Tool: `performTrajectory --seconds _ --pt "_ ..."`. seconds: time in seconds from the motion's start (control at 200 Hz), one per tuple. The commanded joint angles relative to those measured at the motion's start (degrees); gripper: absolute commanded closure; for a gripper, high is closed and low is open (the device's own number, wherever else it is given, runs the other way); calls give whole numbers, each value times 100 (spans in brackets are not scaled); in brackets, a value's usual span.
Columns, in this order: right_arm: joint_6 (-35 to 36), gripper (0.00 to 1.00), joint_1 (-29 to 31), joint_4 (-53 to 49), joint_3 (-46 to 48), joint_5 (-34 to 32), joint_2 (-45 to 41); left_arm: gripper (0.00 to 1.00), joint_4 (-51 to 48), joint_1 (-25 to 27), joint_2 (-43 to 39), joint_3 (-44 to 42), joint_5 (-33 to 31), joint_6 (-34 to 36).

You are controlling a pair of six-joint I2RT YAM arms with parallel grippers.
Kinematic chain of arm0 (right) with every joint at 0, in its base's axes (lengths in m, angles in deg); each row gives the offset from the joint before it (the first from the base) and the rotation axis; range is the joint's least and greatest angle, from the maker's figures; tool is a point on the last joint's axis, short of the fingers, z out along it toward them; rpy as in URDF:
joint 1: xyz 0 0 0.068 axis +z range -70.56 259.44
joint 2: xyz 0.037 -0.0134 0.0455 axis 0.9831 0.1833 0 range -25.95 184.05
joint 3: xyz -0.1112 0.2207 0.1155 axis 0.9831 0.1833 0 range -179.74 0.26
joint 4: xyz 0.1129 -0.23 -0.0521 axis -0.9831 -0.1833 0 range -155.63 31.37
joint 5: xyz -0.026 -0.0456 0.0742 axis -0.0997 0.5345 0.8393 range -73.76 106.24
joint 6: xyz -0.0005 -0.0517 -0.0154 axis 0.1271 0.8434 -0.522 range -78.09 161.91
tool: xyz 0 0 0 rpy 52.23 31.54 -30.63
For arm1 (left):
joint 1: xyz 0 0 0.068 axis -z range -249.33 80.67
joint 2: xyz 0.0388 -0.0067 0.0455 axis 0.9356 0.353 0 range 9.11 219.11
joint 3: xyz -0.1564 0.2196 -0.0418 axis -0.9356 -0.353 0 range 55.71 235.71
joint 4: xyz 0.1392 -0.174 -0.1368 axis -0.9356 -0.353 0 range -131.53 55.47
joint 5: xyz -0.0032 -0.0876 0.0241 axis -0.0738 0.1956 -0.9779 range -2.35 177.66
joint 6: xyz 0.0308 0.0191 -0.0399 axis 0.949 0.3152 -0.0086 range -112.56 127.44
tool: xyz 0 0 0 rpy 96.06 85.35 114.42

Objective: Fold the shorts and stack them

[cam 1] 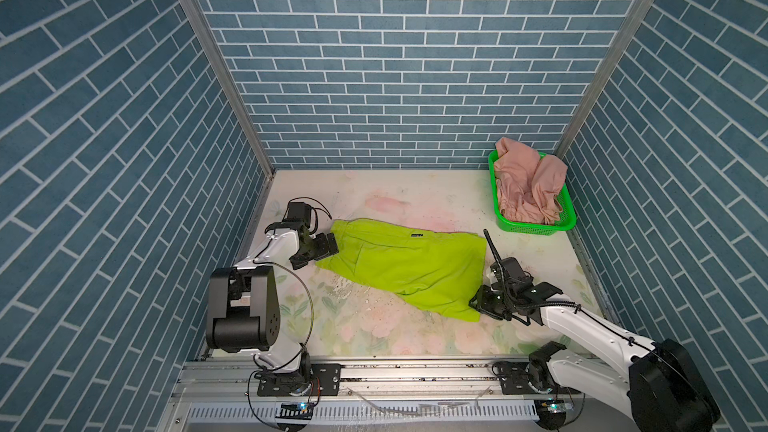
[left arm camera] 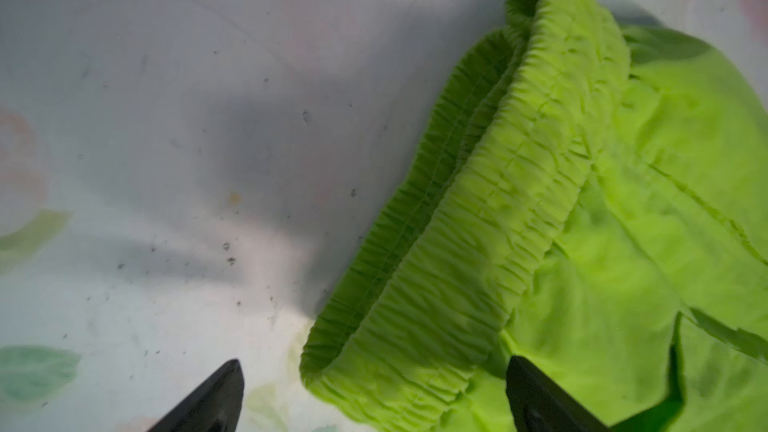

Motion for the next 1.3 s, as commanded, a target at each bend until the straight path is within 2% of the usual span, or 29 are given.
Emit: performTrajectory --seconds 0.0,0.045,0.095,0.15,0.175,0.295,0.325,0.435,0.67,0.7,0.77,0.785,0.82,0.9,0.915,0.925,1.02,1.18,1.29 --pt "29 83 -31 237 41 47 85 4 455 -28 153 -123 354 -116" --pt "76 92 -41 206 -6 55 106 13 421 -28 202 -100 340 -68" --pt "181 100 -51 22 -128 12 115 28 341 -28 251 -51 274 15" --pt "393 100 -61 -414 -397 -170 123 62 206 -28 272 26 102 92" --pt "519 100 -65 -659 -553 -295 132 72 138 -28 269 61 -5 114" --pt "1080 100 -63 -1774 -1331 -903 188 96 -257 -32 288 354 -400 300" --pt "1188 100 -65 -1999 -1517 -1019 213 100 -354 -36 304 448 -485 336" --pt "1558 100 -67 -2547 -2051 -1236 390 100 -566 -37 346 710 -652 394" --pt "1912 100 -116 -3032 -2498 -847 1108 100 -967 -37 588 1155 -790 527" --pt "1921 100 -131 -2992 -2466 -785 1196 95 -955 -35 604 1143 -761 518" --pt "1921 100 -143 -2878 -2378 -605 1438 75 -906 -28 615 1086 -706 500" --pt "1915 100 -146 -2865 -2359 -550 1487 68 -910 -28 621 1081 -706 500" --pt "1877 90 -141 -2856 -2312 -491 1564 47 -926 -28 648 1081 -750 500" --pt "1790 63 -143 -2934 -2201 -606 1508 20 -983 -28 675 1106 -909 509" --pt "1782 60 -146 -2957 -2197 -651 1467 6 -991 -28 676 1119 -926 507" --pt "1779 59 -145 -2975 -2199 -679 1441 2 -993 -28 675 1123 -931 508" --pt "1737 49 -147 -3140 -2323 -733 1061 0 -1067 -28 674 1265 -971 509" --pt "1660 47 48 -3281 -2673 -1206 379 0 -1222 2 410 1601 -729 447" --pt "1468 48 523 -2474 -2512 -1092 272 0 -1193 70 57 1650 -550 322"
